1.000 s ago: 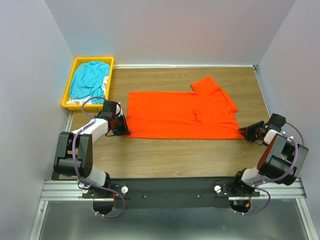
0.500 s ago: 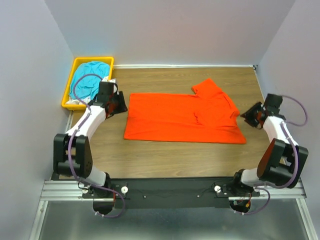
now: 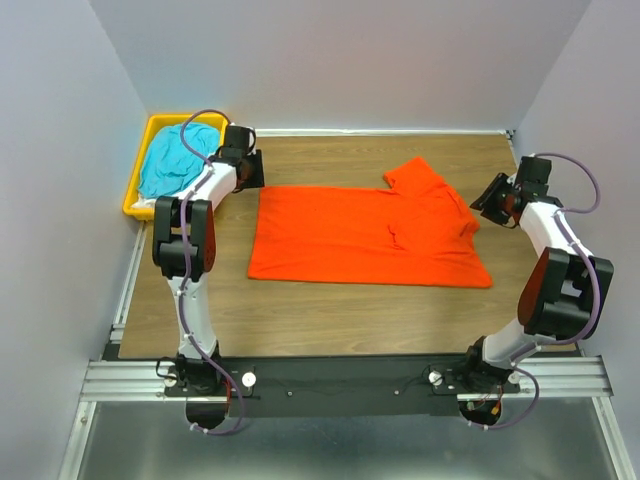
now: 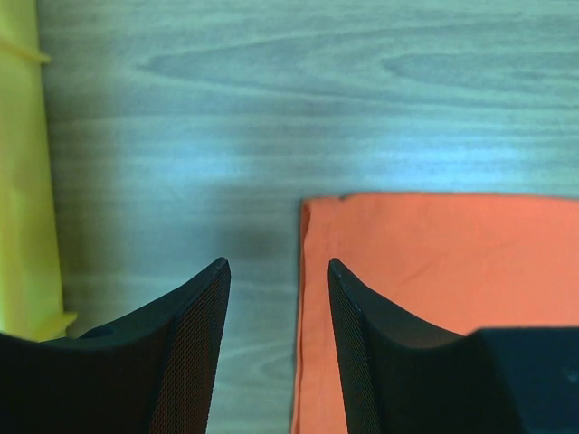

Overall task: Fold and stack the t-shirts
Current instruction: Fold the tshirt

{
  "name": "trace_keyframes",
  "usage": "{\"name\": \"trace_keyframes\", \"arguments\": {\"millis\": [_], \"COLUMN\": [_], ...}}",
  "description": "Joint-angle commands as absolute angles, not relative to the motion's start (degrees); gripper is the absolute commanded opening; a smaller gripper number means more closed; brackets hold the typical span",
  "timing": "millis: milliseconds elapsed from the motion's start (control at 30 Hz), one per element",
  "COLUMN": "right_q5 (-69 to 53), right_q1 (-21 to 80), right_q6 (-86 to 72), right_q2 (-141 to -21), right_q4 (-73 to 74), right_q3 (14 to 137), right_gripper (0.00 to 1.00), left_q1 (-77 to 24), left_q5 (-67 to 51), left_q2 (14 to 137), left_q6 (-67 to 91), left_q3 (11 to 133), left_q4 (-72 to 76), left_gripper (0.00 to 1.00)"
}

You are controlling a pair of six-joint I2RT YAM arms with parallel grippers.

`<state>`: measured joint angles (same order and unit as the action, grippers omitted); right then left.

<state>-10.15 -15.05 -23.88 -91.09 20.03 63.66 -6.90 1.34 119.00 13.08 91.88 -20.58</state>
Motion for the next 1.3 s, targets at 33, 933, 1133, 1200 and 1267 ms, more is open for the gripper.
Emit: {"name": "trace_keyframes", "arguments": {"millis": [33, 933, 1133, 1200, 1267], "right_q5": [-10.37, -9.84, -10.63, -10.90, -12.39], "right_q1": [-14.85, -14.33, -12.83, -12.57, -12.48], "right_q6": [-21.01, -19.34, -17.50, -16.88, -15.56], "right_q2": [-90.27, -95.26, -100.27, -102.12, -104.66], "right_q4": [21.53, 21.01, 18.99, 18.55, 18.02], "right_q3": [62.84, 65.03, 70.47, 72.24, 74.87], "right_gripper": [0.47, 0.47, 0.47, 0.48, 0.48], "left_q1": [-7.91, -8.44, -8.44, -8.35, -8.44], "left_q5": [0.44, -2.02, -2.46, -2.46, -2.64], "left_q2": [123.13, 132.80, 133.77, 133.95, 133.77], "left_q6": [10.99, 10.90, 10.02, 9.93, 9.67], "left_q3": [97.82, 102.83, 104.68, 105.03, 104.85], "left_q4": [-24.43, -27.51, -28.56, -28.74, -28.74], "left_gripper": [0.56, 0.27, 0.27, 0.27, 0.23]}}
